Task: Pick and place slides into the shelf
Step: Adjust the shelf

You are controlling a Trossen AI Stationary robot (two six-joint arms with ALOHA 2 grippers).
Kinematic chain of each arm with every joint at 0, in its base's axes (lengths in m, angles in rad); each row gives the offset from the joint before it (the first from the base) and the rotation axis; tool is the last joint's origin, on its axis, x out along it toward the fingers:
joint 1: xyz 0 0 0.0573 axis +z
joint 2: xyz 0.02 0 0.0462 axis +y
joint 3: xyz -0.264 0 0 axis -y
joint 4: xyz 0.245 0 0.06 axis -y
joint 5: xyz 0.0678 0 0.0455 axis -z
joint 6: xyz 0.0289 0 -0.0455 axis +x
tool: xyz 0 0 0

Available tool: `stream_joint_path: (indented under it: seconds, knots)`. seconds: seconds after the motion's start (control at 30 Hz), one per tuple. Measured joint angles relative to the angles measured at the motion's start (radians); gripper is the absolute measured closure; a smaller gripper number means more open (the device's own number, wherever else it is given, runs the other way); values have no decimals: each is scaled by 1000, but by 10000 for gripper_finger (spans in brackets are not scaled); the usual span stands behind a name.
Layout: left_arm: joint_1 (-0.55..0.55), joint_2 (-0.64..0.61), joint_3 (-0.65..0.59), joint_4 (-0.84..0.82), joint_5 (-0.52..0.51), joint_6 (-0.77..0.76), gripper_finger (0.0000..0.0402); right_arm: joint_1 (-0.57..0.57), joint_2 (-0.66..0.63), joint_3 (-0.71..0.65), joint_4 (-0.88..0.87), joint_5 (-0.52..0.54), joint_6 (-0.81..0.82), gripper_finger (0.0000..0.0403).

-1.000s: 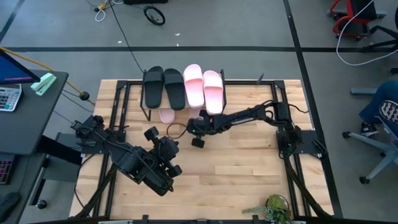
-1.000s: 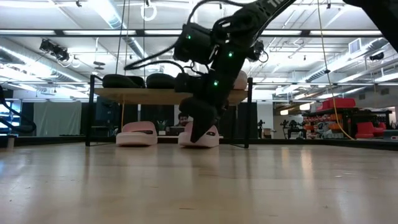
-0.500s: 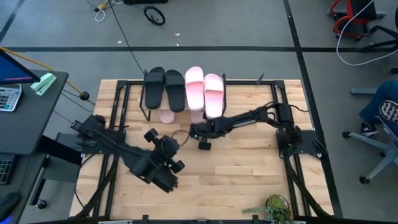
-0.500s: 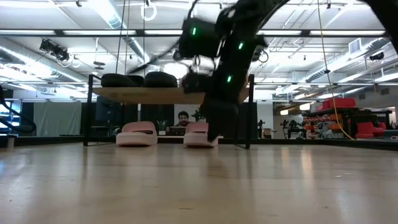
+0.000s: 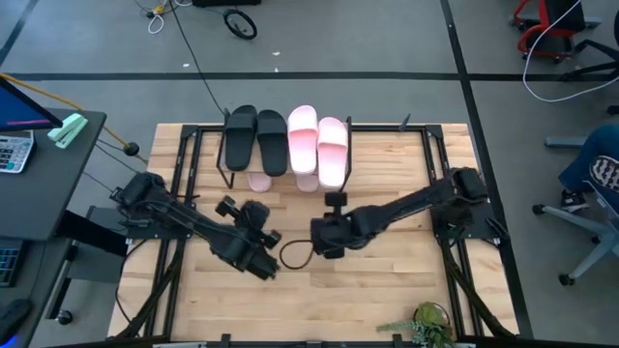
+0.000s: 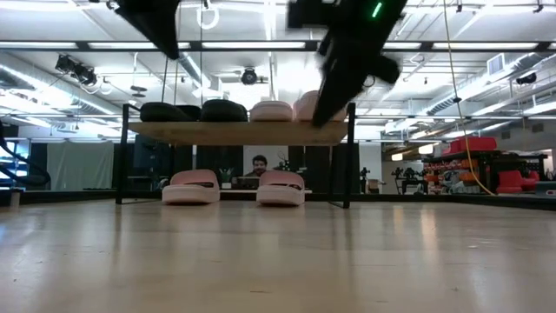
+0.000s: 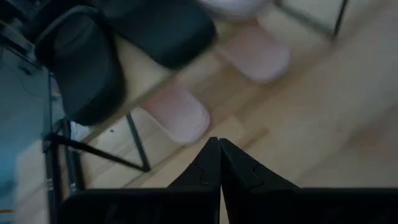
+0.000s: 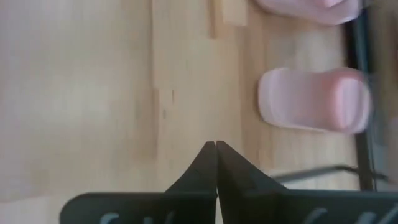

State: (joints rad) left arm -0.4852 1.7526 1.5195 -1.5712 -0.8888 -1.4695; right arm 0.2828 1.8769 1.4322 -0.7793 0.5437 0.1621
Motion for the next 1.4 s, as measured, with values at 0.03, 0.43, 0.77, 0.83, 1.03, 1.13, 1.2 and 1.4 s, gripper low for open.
stream_joint_path:
  seconds: [0.03, 0.43, 0.77, 0.83, 1.03, 1.13, 1.2, 1.4]
  knots:
    - [13, -24, -6, 2, -7, -16, 398, 22, -27, 0, -22, 12, 32, 403]
    - [101, -343, -284, 1, 104, -203, 400, 352, -265, 1, -353, 184, 514, 402]
    - [278, -590, -565, 0, 114, -213, 400, 619, -247, 1, -376, 265, 804, 402]
    - [328, -622, -608, 0, 105, -213, 400, 652, -238, 1, -376, 292, 847, 400]
    - [467, -665, -689, 0, 60, -181, 400, 698, -234, 1, -376, 321, 918, 401]
    - [528, -662, -700, 1, 48, -141, 399, 700, -234, 1, -376, 322, 913, 400]
    - [566, -660, -701, 22, 41, -99, 399, 693, -234, 1, -376, 321, 912, 400]
    - [655, -661, -701, 245, 40, 144, 399, 659, -234, 1, -376, 322, 885, 400]
